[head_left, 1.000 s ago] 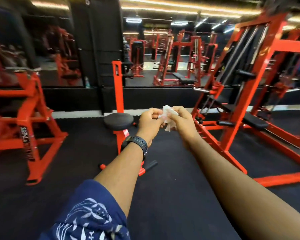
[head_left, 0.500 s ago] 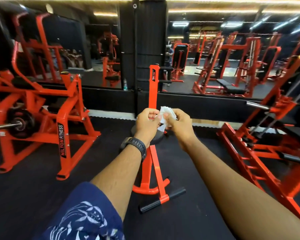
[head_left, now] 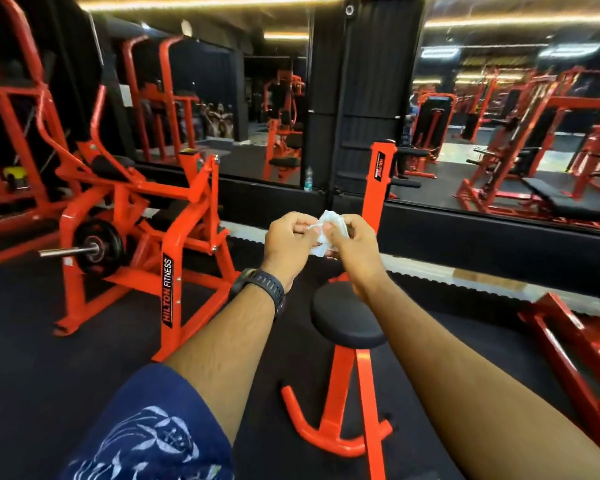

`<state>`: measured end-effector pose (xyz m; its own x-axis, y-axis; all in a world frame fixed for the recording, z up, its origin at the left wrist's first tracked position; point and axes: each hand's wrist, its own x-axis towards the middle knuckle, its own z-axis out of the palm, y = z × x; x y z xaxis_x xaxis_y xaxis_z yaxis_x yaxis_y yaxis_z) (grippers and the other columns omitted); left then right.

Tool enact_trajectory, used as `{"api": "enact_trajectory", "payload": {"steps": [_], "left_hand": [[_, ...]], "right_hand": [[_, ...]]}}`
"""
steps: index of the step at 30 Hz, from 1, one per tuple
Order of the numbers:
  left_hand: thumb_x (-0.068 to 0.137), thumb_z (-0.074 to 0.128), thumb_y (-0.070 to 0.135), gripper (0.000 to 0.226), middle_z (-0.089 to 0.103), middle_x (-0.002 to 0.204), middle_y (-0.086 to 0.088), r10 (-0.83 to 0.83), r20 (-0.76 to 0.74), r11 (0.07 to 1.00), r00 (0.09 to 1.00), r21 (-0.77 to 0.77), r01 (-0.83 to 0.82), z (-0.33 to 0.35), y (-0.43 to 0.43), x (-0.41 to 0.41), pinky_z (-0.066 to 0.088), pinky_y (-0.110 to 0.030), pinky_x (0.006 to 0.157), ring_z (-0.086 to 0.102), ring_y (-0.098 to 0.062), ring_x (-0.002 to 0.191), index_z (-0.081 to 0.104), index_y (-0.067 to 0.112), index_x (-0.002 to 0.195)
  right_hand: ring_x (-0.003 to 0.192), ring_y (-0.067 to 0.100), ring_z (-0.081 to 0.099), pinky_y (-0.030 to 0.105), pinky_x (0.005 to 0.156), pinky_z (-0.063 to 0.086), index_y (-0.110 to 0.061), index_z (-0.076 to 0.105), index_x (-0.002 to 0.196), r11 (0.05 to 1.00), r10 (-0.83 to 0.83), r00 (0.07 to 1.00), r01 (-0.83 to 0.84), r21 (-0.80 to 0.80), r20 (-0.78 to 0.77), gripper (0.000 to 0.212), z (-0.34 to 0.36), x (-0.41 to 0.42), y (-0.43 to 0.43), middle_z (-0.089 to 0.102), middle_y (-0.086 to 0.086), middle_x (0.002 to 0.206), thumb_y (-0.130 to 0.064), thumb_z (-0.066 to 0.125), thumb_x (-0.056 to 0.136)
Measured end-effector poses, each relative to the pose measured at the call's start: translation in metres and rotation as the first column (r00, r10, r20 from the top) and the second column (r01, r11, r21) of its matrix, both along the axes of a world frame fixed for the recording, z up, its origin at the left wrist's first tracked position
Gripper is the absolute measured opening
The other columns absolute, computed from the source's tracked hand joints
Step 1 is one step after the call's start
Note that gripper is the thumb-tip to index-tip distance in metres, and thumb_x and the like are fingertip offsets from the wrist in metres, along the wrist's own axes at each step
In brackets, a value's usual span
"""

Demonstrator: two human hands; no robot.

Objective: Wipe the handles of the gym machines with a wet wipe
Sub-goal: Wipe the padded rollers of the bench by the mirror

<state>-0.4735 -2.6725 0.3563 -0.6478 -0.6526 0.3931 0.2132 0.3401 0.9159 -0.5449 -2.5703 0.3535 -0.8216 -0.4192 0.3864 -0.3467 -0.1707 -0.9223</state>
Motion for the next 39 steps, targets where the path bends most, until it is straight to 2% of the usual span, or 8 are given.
{"api": "enact_trajectory", "payload": {"steps": [4,11,15,21,23,28,33,39], "left_hand": [[0.093,0.068,0.01,0.011,0.071,0.094,-0.002,-0.012,0.014,0.999,1.0,-0.036,0.012,0.002,-0.086,-0.046,0.06,-0.034,0.077,0.071,-0.017,0.087,0.069,0.021,0.093],[0.094,0.067,0.012,0.009,0.07,0.093,0.003,-0.102,0.049,0.992,0.994,-0.073,0.105,0.028,-0.212,-0.133,0.057,-0.023,0.074,0.068,-0.011,0.085,0.07,0.016,0.101],[0.094,0.067,0.012,0.008,0.07,0.094,0.002,-0.161,0.054,0.984,0.986,-0.066,0.164,0.025,-0.257,-0.191,0.056,-0.023,0.073,0.069,-0.012,0.087,0.069,0.019,0.098],[0.092,0.069,0.013,0.007,0.07,0.09,0.003,-0.235,0.05,0.966,0.971,-0.098,0.239,0.016,-0.313,-0.294,0.059,-0.031,0.078,0.07,-0.013,0.085,0.069,0.02,0.095],[0.092,0.069,0.014,0.007,0.071,0.09,0.003,-0.269,0.041,0.955,0.962,-0.122,0.272,0.016,-0.33,-0.337,0.06,-0.033,0.081,0.07,-0.013,0.086,0.07,0.02,0.095],[0.092,0.069,0.014,0.006,0.071,0.09,0.005,-0.317,0.043,0.926,0.947,-0.203,0.319,0.028,-0.361,-0.458,0.059,-0.034,0.083,0.068,-0.009,0.087,0.071,0.018,0.096],[0.091,0.07,0.013,0.006,0.071,0.09,0.003,-0.408,0.027,0.878,0.913,-0.261,0.4,0.05,-0.363,-0.566,0.059,-0.032,0.08,0.068,-0.01,0.086,0.071,0.015,0.097],[0.09,0.071,0.009,0.006,0.072,0.088,0.0,-0.5,-0.009,0.821,0.866,-0.324,0.471,0.062,-0.342,-0.67,0.052,-0.014,0.07,0.065,-0.008,0.079,0.072,0.013,0.095]], "right_hand": [[0.078,0.013,0.066,0.027,0.064,0.057,-0.008,0.059,0.101,1.0,-0.007,1.0,0.007,-0.017,0.024,0.007,0.002,-0.04,-0.083,0.063,0.007,0.094,-0.012,0.063,0.097],[0.085,0.017,0.064,0.024,0.063,0.055,-0.007,0.058,0.104,0.993,-0.112,0.994,0.112,-0.036,0.006,0.014,0.02,-0.117,-0.2,0.061,0.014,0.106,-0.019,0.062,0.098],[0.08,0.021,0.064,0.038,0.066,0.059,-0.01,0.059,0.104,0.983,-0.178,0.984,0.178,-0.034,0.012,0.011,0.018,-0.17,-0.245,0.062,0.02,0.105,-0.019,0.061,0.098],[0.088,0.026,0.067,0.043,0.071,0.059,-0.016,0.065,0.102,0.963,-0.268,0.963,0.267,-0.027,-0.022,0.008,0.012,-0.262,-0.295,0.068,0.005,0.098,-0.017,0.059,0.098],[0.084,0.027,0.067,0.045,0.07,0.06,-0.016,0.065,0.099,0.956,-0.291,0.956,0.289,-0.051,-0.029,0.005,0.011,-0.302,-0.31,0.067,0.003,0.093,-0.017,0.06,0.097],[0.077,0.018,0.061,0.028,0.065,0.055,-0.006,0.061,0.099,0.929,-0.363,0.93,0.356,-0.1,-0.058,0.005,0.02,-0.41,-0.339,0.064,0.012,0.091,-0.011,0.061,0.096],[0.086,0.023,0.067,0.04,0.076,0.058,-0.013,0.064,0.106,0.89,-0.447,0.893,0.438,-0.127,-0.053,0.011,0.036,-0.504,-0.339,0.068,0.014,0.101,-0.012,0.059,0.096],[0.09,0.033,0.068,0.039,0.075,0.06,-0.013,0.066,0.094,0.806,-0.587,0.806,0.574,-0.146,-0.071,0.005,0.049,-0.588,-0.318,0.068,0.017,0.098,-0.011,0.062,0.092]]}}
